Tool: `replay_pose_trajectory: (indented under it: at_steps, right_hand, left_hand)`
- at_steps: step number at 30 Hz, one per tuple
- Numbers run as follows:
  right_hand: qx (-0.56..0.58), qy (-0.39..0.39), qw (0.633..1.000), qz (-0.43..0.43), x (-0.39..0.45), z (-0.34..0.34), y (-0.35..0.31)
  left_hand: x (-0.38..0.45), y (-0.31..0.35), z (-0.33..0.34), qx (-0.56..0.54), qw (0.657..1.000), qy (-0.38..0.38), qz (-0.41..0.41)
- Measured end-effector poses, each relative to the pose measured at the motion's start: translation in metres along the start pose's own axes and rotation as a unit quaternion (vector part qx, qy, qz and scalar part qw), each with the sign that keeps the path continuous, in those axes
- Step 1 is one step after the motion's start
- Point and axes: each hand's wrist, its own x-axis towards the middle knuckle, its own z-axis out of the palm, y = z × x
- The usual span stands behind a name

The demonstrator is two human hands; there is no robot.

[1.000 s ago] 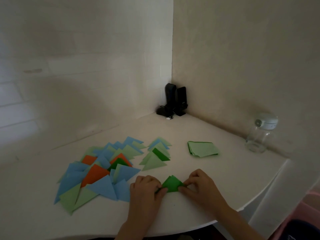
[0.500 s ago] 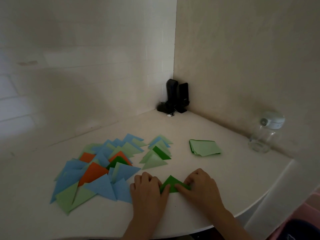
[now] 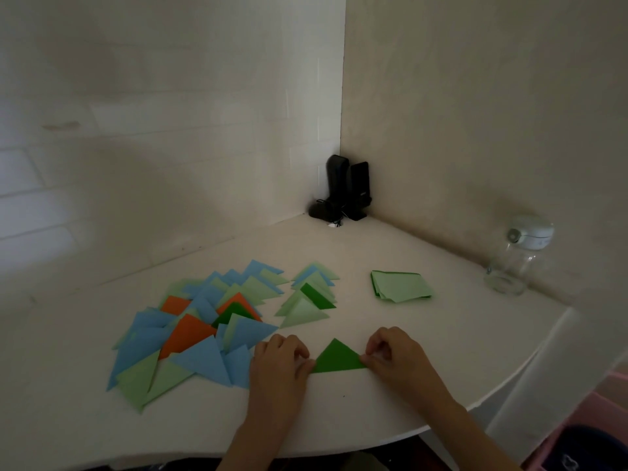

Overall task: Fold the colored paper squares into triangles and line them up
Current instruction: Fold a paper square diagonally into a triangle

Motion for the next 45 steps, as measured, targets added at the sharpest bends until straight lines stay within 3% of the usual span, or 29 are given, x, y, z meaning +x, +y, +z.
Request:
replay_pose_trajectory:
  at_steps: [9,13,17,23,27,32,38,45]
  right_hand:
    - [-0.038,0.045,0.998,-0.026,-0.004,0.011,0.004]
    - [-0.04,0.049,0.998,-0.031,-0.002,0.013,0.007]
    - [-0.043,0.05,0.997,-0.034,-0.002,0.014,0.009]
    - [0.012,0.044,0.999,-0.023,0.0,0.005,0.005]
    - [0.009,0.128,0.992,-0.019,0.016,-0.014,0.012]
    - [-0.047,0.2,0.979,0.003,0.053,-0.03,0.041]
    - [-0.105,0.135,0.984,0.043,0.077,-0.032,0.051]
    - [-0.138,0.17,0.975,0.04,0.081,-0.026,0.056]
  left_hand:
    - [-0.01,0.037,0.001,-0.004,0.999,0.0,0.04]
    - [-0.002,0.052,0.004,0.022,0.998,-0.053,-0.027]
    - [0.005,0.048,0.009,-0.062,0.993,-0.082,-0.056]
    - [0.012,0.038,0.009,-0.112,0.993,-0.037,-0.027]
    - [0.034,0.021,-0.006,-0.121,0.991,0.036,-0.032]
    - [0.053,0.001,-0.009,-0.084,0.996,0.018,-0.031]
    - [0.058,-0.008,0.0,-0.048,0.998,0.021,-0.036]
    - [0.061,-0.011,0.005,-0.027,0.997,0.052,-0.048]
